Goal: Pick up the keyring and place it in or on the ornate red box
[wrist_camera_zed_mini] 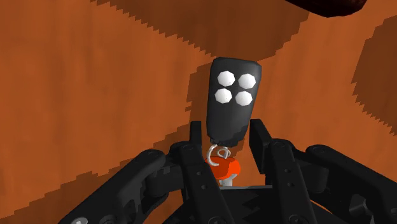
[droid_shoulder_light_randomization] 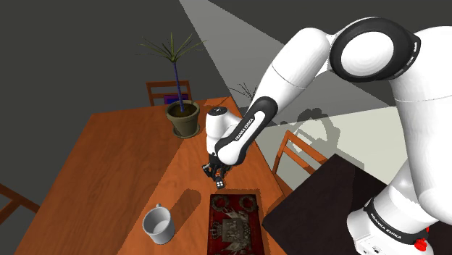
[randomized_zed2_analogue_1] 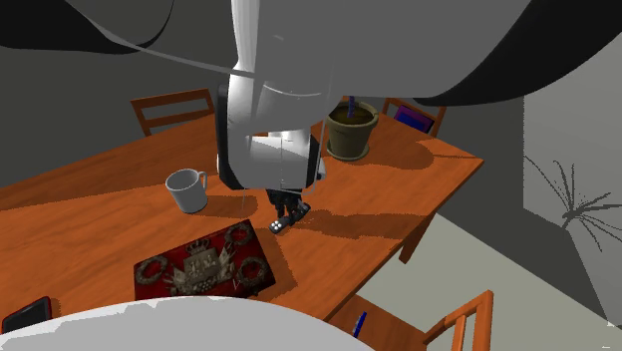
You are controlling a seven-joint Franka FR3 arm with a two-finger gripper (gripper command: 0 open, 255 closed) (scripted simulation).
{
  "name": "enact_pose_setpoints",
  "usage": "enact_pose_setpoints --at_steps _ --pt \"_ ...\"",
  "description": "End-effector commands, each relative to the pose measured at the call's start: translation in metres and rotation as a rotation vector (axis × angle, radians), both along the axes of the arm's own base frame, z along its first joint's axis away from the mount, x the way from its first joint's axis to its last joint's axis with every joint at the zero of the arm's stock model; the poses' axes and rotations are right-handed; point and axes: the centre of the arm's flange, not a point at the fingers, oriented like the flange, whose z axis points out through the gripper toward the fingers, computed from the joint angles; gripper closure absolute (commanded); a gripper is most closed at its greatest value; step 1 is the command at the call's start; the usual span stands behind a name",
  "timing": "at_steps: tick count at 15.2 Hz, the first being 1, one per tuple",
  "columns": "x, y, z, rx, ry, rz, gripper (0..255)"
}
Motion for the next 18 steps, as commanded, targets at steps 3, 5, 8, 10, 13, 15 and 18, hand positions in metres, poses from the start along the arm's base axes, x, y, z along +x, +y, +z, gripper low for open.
enact_pose_setpoints --at_steps 3,5,8,10,13,15,18 --pt "0.0 0.0 0.005 0.0 0.0 0.0 255" --pt "0.0 0.0 0.016 0.0 0.0 0.0 255" --pt "0.0 0.0 0.032 0.0 0.0 0.0 255" --pt "0.0 0.0 0.042 0.0 0.0 0.0 255" --pt "0.0 0.0 0.058 0.0 0.0 0.0 255" --pt "0.0 0.0 0.069 0.0 0.0 0.0 255" --pt "0.0 0.0 0.084 0.0 0.0 0.0 255"
